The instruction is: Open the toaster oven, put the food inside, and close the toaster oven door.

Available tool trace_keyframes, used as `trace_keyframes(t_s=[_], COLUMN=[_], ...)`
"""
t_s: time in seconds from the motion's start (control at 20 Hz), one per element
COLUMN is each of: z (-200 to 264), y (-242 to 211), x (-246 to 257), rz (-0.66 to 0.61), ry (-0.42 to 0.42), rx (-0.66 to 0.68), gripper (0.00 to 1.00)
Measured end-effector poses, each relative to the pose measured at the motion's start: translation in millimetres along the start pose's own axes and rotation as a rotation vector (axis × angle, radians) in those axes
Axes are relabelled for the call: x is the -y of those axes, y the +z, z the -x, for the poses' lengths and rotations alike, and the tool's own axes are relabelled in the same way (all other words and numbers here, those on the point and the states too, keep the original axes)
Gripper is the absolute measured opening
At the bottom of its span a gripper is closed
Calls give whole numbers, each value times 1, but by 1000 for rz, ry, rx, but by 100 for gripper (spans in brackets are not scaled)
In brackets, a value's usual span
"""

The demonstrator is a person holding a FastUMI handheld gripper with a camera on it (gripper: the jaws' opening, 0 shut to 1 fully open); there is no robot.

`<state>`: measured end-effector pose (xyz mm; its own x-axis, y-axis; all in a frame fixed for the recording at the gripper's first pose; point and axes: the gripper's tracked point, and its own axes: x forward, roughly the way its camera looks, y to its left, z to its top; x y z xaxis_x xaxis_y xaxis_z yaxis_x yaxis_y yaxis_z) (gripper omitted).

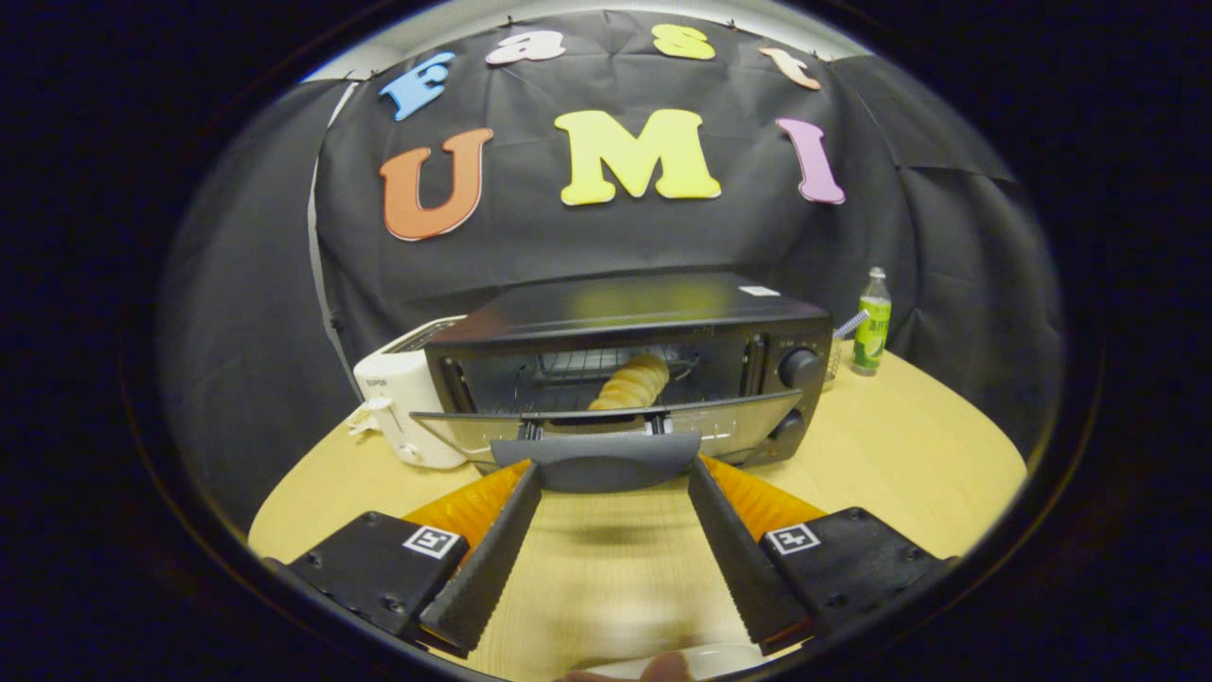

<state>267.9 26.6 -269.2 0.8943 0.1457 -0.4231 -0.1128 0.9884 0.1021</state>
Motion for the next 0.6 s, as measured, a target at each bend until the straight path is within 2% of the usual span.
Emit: trace_keyframes(t_s=[0.3,0.6], z=[45,139], y=[62,128], x=[0,-3], rz=[39,44], ry=[-24,-37], rx=[147,273], gripper=[100,100])
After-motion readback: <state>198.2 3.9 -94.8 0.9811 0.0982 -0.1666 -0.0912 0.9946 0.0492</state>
